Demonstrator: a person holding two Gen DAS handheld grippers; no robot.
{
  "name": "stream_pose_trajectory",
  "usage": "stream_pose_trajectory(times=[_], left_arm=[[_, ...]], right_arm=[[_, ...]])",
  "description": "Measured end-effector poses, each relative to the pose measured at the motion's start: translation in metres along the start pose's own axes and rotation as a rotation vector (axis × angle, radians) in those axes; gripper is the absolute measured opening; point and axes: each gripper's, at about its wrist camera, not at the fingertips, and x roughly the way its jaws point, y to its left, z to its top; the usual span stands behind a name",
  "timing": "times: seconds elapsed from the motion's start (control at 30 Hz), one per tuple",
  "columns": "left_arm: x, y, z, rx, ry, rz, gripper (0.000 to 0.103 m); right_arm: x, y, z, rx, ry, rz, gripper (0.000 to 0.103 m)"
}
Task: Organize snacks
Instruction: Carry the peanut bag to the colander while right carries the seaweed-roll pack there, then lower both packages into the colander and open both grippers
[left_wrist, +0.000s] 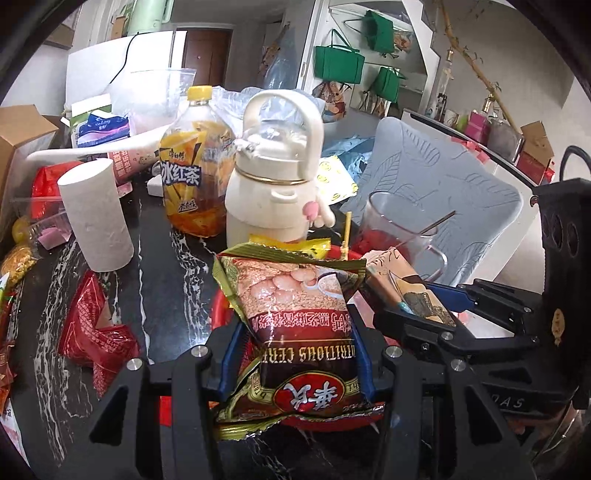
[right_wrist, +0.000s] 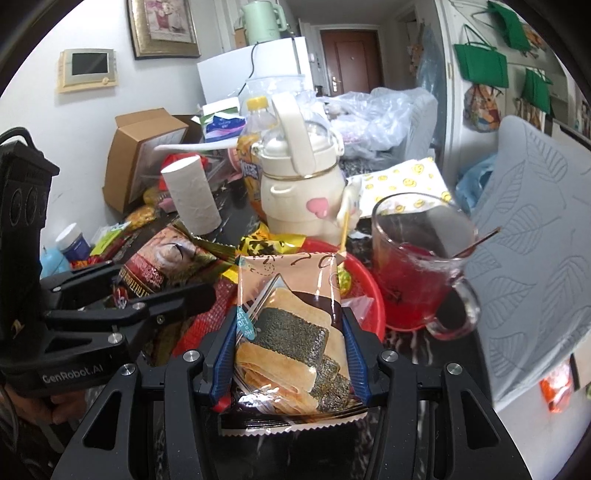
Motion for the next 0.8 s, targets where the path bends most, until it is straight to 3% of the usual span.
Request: stream_pose_trajectory(times=[0.3,0.5,0.67,0.73,0.8], left_arm=[[0.011,0.005,-0.003,-0.016,0.023,0.0,0.049],[0.011,0.001,-0.006,-0.015,0.035,-0.008,0.049],[0.009,-0.005,-0.009,-0.002,0.029,-0.006,0.049],[0.007,-0.007,-0.009,0.007,0.022,0.0,0.049],[0.006,-0.008,-0.009,0.009,0.02,0.001,0.049]], right_arm=[[0.019,0.0,-0.002,-0.044,0.043,-0.008,0.053],[0.01,-0.002,-0.008,-0.038,0.044,0.008,0.063],[-0.001,-0.007,-0.018,-0.001,0.045,0.023,0.063],[-0.006,-0.011,-0.022,0.013,0.046,0.024,0.056],[-0.008,-0.012,-0.024,0.014,0.044,0.021,0.04]])
